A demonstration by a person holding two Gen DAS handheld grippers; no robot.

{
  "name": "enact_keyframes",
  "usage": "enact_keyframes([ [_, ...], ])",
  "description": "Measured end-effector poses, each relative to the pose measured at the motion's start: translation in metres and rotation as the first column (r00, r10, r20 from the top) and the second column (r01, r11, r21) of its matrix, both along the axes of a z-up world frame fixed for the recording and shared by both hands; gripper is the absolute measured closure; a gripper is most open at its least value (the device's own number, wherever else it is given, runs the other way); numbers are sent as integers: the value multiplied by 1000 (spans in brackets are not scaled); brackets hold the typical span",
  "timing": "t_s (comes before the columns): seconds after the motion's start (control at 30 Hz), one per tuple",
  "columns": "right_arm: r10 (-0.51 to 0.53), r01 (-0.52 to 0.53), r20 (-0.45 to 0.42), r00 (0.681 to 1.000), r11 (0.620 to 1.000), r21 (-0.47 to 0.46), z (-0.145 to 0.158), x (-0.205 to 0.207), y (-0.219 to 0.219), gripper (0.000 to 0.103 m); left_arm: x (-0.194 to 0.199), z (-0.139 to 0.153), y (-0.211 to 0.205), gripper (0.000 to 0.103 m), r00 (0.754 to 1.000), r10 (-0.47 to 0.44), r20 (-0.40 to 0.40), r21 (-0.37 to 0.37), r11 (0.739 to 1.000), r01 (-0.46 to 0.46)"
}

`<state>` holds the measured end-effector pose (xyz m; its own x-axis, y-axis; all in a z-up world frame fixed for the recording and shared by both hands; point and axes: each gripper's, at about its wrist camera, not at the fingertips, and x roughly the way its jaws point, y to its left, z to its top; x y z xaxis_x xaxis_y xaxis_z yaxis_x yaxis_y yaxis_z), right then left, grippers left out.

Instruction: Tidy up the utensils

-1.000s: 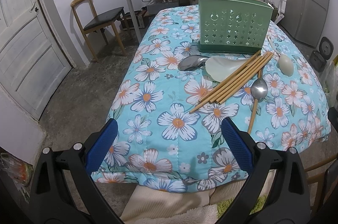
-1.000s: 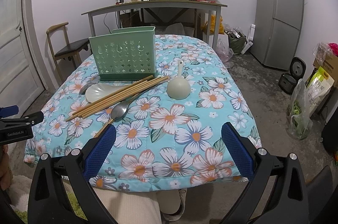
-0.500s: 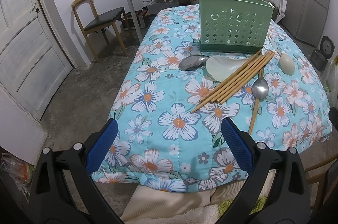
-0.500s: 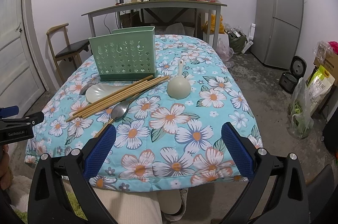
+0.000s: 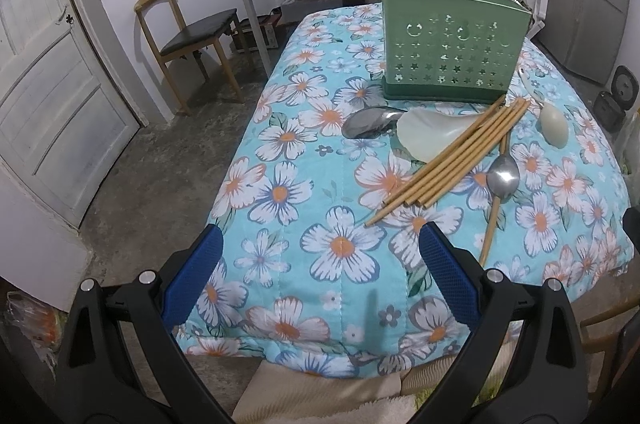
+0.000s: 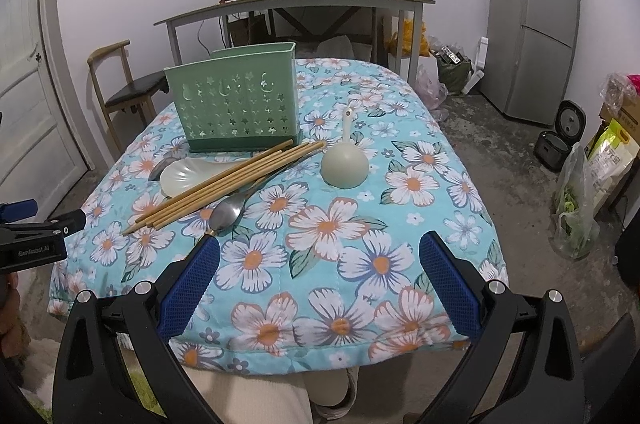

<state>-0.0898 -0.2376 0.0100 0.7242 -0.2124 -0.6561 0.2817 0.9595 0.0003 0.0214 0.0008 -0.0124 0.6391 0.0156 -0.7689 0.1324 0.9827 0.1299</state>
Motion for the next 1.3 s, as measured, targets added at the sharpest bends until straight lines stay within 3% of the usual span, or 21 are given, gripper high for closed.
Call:
enact_keyframes([
  [0.33, 48, -47, -29, 998, 999, 25, -3, 39, 2, 6, 41, -7, 2, 8, 996, -65, -66, 10, 998, 66],
  [0.47, 63, -62, -1, 998, 989, 133, -7, 50, 0, 6, 56, -11, 3, 8, 995, -79, -67, -25, 997, 78],
  [0.7, 167, -138, -73, 983, 943, 302, -31, 79, 18, 6, 71, -18, 8, 8, 985, -165, -55, -158, 975, 155],
  [0.83, 196, -152, -81, 977, 913, 378, -41, 92, 21, 6, 79, -24, 8, 8, 977, -209, -52, -197, 961, 195],
  [1.13, 196, -113, -120, 973, 863, 493, -55, 114, 10, 25, 100, -33, 8, 8, 964, -266, -17, -227, 940, 255],
  [1.3, 193, -95, -134, 972, 844, 527, -63, 121, 1, 29, 116, -37, 11, 8, 964, -266, -24, -242, 937, 253],
])
